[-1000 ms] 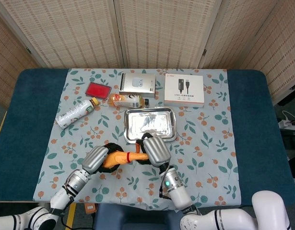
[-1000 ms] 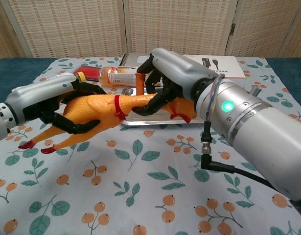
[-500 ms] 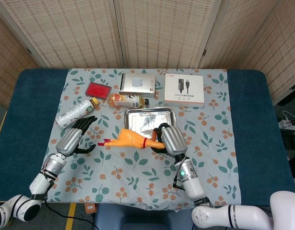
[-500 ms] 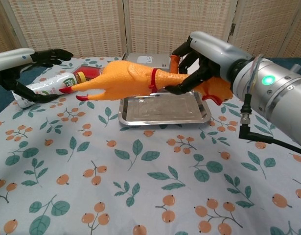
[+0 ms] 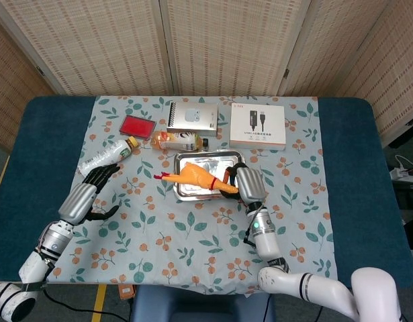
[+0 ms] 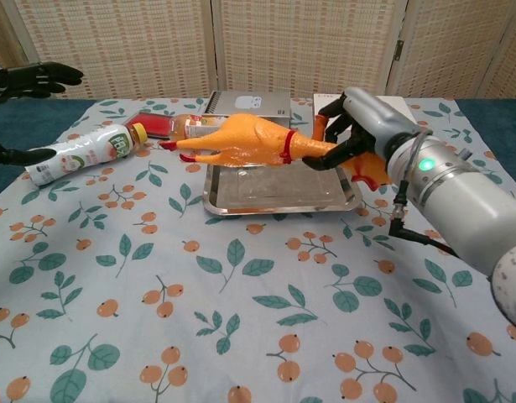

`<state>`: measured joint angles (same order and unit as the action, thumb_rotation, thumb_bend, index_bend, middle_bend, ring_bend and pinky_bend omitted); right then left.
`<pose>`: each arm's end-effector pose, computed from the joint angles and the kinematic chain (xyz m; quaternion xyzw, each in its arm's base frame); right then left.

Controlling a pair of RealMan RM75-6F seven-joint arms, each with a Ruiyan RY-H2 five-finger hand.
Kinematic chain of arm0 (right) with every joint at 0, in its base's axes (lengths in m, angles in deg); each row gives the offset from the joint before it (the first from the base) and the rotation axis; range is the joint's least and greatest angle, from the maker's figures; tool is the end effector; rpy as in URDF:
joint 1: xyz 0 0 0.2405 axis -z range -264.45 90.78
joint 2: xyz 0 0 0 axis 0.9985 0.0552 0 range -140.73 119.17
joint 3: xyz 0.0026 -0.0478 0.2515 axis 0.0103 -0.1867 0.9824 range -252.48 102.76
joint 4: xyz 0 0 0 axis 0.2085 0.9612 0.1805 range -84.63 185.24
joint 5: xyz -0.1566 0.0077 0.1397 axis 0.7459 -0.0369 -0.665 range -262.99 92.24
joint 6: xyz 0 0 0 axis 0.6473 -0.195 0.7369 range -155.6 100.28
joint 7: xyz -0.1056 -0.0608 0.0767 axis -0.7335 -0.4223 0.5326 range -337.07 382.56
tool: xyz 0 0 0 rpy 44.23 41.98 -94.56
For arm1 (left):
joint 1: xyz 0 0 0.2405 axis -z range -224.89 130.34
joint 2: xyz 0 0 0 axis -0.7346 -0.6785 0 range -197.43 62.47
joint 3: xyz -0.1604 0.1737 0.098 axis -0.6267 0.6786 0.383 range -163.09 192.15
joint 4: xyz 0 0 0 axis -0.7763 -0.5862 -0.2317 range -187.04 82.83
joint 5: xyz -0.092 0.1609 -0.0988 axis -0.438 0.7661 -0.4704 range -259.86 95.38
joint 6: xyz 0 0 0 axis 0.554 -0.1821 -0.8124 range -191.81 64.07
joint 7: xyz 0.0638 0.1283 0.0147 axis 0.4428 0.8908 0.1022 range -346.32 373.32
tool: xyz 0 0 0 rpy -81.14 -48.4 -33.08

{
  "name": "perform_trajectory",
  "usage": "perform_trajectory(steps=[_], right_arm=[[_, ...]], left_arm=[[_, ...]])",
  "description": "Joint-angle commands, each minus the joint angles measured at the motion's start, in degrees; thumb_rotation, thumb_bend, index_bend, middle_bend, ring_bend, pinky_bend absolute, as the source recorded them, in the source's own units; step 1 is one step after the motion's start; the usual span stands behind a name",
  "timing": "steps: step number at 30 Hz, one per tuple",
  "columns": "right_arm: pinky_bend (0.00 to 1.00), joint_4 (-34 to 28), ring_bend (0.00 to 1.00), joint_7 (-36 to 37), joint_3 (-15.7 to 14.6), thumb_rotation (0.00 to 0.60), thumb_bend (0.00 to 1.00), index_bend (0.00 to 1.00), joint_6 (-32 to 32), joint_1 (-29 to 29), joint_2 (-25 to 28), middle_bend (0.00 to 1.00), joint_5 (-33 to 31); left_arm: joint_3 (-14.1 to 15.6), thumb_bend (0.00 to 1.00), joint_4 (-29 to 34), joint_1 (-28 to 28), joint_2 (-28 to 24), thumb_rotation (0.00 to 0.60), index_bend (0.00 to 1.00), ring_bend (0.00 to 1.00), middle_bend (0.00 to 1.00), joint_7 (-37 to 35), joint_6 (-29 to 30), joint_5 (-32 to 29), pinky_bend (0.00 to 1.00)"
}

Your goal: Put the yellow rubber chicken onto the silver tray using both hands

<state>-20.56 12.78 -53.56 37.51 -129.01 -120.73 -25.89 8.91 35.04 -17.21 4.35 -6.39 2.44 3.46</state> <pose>-0.1116 -0.3573 -0.0648 0.5619 -0.5061 0.5005 0.4214 -0.2191 0.3083 0.0872 -0.6541 -0.4516 -0.4906 0.3571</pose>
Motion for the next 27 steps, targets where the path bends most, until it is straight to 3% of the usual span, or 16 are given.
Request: perform_trajectory(steps=[1,6,10,16,19,25,27], right_arm=[[1.00,11.7,0.81,8.2,1.8,0.600,0.27,0.96,-3.2,-3.6,-7.3,0.79,1.8],[0.99,22.2,0.70,13.3,3.0,0.600,0.27,0.88,-4.7,-6.5,-11.8,0.78,3.4],[0.92,26.9,0.59,15.9,2.7,0.600,0.27,0.76,-6.2,-7.6,-12.8,0.67,4.9],[0.64,28.9,0.35,16.7,1.1,0.600,0.27,0.49,-10.9,-7.9,-11.0,0.44,5.9],[0.57,28.9,0.29,16.3,0.9,0.600,0.26,0.41,-11.6,-7.9,-10.7,0.38,5.9],[0.37,28.4,0.09,12.1,0.6,0.600,0.21,0.03,-14.1,-7.9,-8.4,0.14,5.1],[0.31,27.5,0.05,10.7,0.5,0.600,0.20,0.00,-14.0,-7.7,-7.5,0.08,5.0]], left_arm=[[0.0,0.32,-0.7,0.4,0.4,0.600,0.00,0.00,0.00,0.0,-0.9,-0.4,0.00],[-0.2,0.32,-2.1,0.9,1.2,0.600,0.00,0.00,0.00,-0.4,-2.0,-1.3,0.00],[-0.5,0.32,-2.7,1.1,1.4,0.600,0.00,0.00,0.00,-0.8,-2.5,-1.9,0.00],[-0.7,0.32,-3.1,0.9,1.8,0.600,0.00,0.00,0.00,-1.4,-1.4,-1.6,0.00],[-0.7,0.32,-3.0,0.9,1.8,0.600,0.00,0.00,0.00,-1.2,-1.3,-1.5,0.00],[-0.9,0.32,-2.6,1.2,1.9,0.600,0.00,0.00,0.00,-0.5,-2.2,-2.4,0.00],[-1.0,0.32,-2.6,1.2,1.9,0.600,0.00,0.00,0.00,-0.5,-2.3,-2.7,0.00]])
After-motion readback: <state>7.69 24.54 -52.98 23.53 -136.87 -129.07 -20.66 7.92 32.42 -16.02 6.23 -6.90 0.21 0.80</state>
